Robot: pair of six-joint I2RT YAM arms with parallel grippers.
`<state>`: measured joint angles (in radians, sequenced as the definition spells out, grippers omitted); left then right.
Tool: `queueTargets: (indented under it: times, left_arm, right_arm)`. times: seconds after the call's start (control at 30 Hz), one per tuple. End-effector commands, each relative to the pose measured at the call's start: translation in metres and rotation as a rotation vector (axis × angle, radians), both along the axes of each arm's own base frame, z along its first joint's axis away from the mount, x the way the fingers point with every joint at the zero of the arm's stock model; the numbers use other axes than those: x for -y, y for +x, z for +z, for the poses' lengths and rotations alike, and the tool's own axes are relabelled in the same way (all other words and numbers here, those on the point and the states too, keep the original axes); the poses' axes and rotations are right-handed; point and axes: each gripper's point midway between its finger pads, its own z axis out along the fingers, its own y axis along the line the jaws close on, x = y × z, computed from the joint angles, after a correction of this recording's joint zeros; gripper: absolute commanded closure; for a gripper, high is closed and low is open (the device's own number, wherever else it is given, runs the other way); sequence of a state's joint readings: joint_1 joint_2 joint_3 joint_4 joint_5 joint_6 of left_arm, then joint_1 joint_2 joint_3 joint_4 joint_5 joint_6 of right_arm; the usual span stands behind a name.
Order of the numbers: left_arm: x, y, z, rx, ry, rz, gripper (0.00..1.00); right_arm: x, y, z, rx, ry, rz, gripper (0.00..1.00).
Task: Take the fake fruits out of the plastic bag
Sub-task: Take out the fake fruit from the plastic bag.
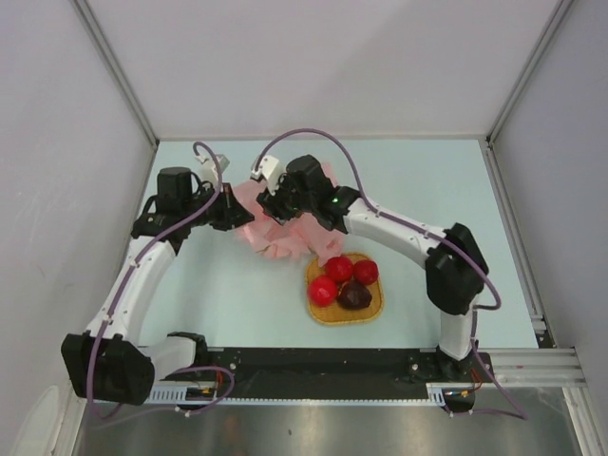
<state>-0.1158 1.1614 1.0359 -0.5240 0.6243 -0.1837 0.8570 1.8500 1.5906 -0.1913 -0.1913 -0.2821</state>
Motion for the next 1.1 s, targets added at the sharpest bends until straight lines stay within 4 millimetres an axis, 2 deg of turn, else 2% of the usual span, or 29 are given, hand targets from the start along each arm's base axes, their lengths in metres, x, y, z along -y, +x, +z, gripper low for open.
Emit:
queueTargets:
  times: [0.0, 0.03, 0.07, 0.1, 0.13, 0.17, 0.23, 0.3, 0.33, 0.4, 0.47, 0.5, 0.6, 0.67, 0.7, 0.77, 0.8, 0.87, 0.9, 0.97, 1.0, 1.07]
  left_arm:
    - [-0.001, -0.011, 0.021, 0.070, -0.006, 0.003, 1.00]
    - [-0.007, -0.008, 0.019, 0.073, 0.013, 0.039, 1.00]
    - [-0.012, -0.005, 0.019, 0.078, 0.028, 0.068, 1.00]
    - [-0.021, -0.001, 0.020, 0.076, 0.031, 0.115, 1.00]
    - [-0.029, 0.003, 0.023, 0.082, 0.038, 0.157, 1.00]
    - [-0.047, 0.011, 0.024, 0.082, 0.058, 0.238, 1.00]
    - [-0.061, 0.013, 0.032, 0.071, 0.051, 0.313, 0.99]
    - [-0.085, 0.015, 0.035, 0.062, 0.052, 0.403, 1.00]
    - [-0.088, 0.012, 0.036, 0.062, 0.055, 0.417, 1.00]
    - [-0.081, 0.001, 0.023, 0.009, 0.037, 0.387, 1.00]
    - [-0.072, -0.010, 0.011, -0.044, 0.002, 0.358, 1.00]
    - [-0.067, -0.018, -0.005, -0.109, -0.029, 0.356, 1.00]
    - [-0.066, -0.036, -0.029, -0.205, -0.056, 0.403, 1.00]
    - [-0.075, -0.047, -0.026, -0.216, -0.047, 0.454, 1.00]
    - [-0.091, -0.043, -0.013, -0.171, 0.002, 0.531, 1.00]
    - [-0.102, -0.045, 0.008, -0.106, 0.045, 0.578, 1.00]
    - [-0.104, -0.046, 0.033, -0.019, 0.049, 0.580, 1.00]
    - [-0.107, -0.049, 0.046, 0.045, 0.071, 0.574, 1.00]
    - [-0.106, -0.054, 0.046, 0.052, 0.073, 0.564, 1.00]
    - [-0.096, -0.062, 0.027, -0.017, 0.060, 0.511, 1.00]
    - [-0.093, -0.067, 0.002, -0.100, 0.058, 0.498, 1.00]
    - [-0.086, -0.071, -0.024, -0.198, 0.027, 0.479, 1.00]
  right_arm:
    - [-0.018, 0.033, -0.057, 0.023, -0.085, -0.075, 0.47]
    - [-0.027, 0.021, -0.068, -0.001, -0.103, -0.043, 0.47]
    - [-0.042, 0.003, -0.070, -0.041, -0.086, 0.042, 0.47]
    - [-0.048, -0.015, -0.079, -0.090, -0.102, 0.101, 0.47]
    - [-0.062, -0.039, -0.082, -0.122, -0.098, 0.179, 0.47]
    - [-0.074, -0.061, -0.075, -0.171, -0.056, 0.283, 0.48]
    - [-0.083, -0.076, -0.070, -0.246, -0.013, 0.328, 0.48]
    - [-0.084, -0.078, -0.067, -0.270, 0.002, 0.325, 0.47]
    - [-0.082, -0.078, -0.064, -0.257, -0.002, 0.331, 0.46]
    - [-0.077, -0.067, -0.064, -0.195, -0.031, 0.302, 0.44]
    - [-0.068, -0.043, -0.058, -0.128, -0.044, 0.211, 0.41]
    - [-0.067, -0.030, -0.055, -0.084, -0.040, 0.177, 0.38]
    - [-0.055, 0.011, -0.050, 0.051, -0.070, 0.019, 0.36]
    - [-0.045, 0.033, -0.048, 0.117, -0.085, -0.074, 0.33]
    - [-0.037, 0.044, -0.048, 0.130, -0.096, -0.114, 0.32]
    - [-0.034, 0.045, -0.047, 0.106, -0.088, -0.114, 0.32]
    - [-0.035, 0.041, -0.045, 0.083, -0.075, -0.089, 0.32]
    - [-0.040, 0.027, -0.050, 0.051, -0.076, -0.045, 0.30]
    - [-0.043, 0.019, -0.050, 0.058, -0.078, -0.035, 0.29]
    - [-0.042, 0.019, -0.055, 0.069, -0.088, -0.056, 0.28]
    - [-0.042, 0.022, -0.056, 0.073, -0.088, -0.066, 0.27]
    - [-0.036, 0.036, -0.051, 0.139, -0.108, -0.119, 0.25]
